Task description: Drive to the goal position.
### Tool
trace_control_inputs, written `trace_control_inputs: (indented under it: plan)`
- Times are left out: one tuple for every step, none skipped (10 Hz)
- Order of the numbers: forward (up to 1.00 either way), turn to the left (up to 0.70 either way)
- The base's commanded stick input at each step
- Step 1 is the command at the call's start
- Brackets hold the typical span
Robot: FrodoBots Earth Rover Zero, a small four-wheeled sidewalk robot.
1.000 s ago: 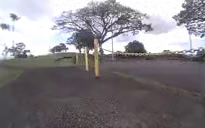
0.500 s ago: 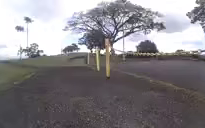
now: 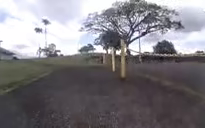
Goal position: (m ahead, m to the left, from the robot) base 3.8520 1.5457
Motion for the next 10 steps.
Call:
trace_control_inputs:
  plan:
    - [0.0,0.7]
    - [0.0,0.7]
    - [0.0,0.41]
    - [0.0,0.0]
    - [0.0,0.0]
    - [0.0,0.0]
    - [0.0,0.0]
    - [0.0,0.0]
    - [0.0,0.0]
    - [0.0,0.0]
